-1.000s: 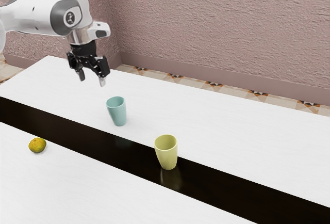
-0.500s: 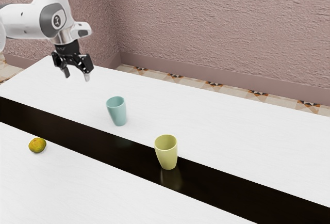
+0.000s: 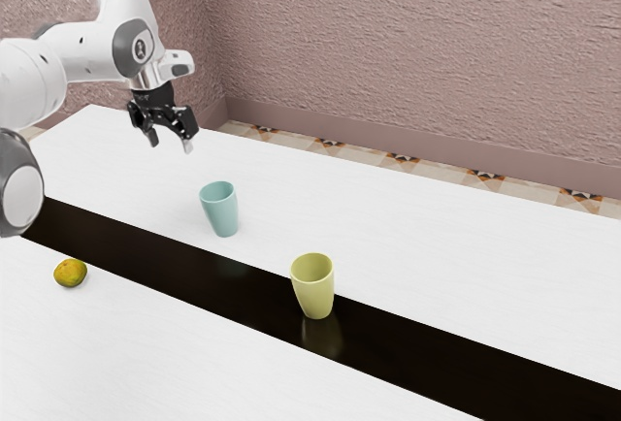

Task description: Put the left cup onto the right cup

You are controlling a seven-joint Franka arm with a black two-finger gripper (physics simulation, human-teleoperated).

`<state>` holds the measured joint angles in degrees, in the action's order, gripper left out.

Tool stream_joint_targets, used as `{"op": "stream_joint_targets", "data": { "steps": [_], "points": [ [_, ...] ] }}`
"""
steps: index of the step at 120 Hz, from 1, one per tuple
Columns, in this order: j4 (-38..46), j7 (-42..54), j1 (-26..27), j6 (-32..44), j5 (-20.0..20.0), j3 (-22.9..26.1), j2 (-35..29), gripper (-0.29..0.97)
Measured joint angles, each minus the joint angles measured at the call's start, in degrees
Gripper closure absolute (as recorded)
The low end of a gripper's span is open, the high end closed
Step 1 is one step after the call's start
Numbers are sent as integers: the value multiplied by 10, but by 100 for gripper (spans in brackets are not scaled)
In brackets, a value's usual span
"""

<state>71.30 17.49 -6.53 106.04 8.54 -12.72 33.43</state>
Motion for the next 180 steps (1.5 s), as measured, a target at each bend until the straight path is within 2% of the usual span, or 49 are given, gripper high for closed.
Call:
{"op": "stream_joint_targets", "data": {
  "steps": [17,55,113,180],
  "points": [
    [-39,8,4,-11,2,12,33,2],
    [-36,23,6,-13,3,17,56,2],
    [4,15,1,8,0,17,63,2],
    [-27,7,-13,10,-3,27,84,2]
  ]
}}
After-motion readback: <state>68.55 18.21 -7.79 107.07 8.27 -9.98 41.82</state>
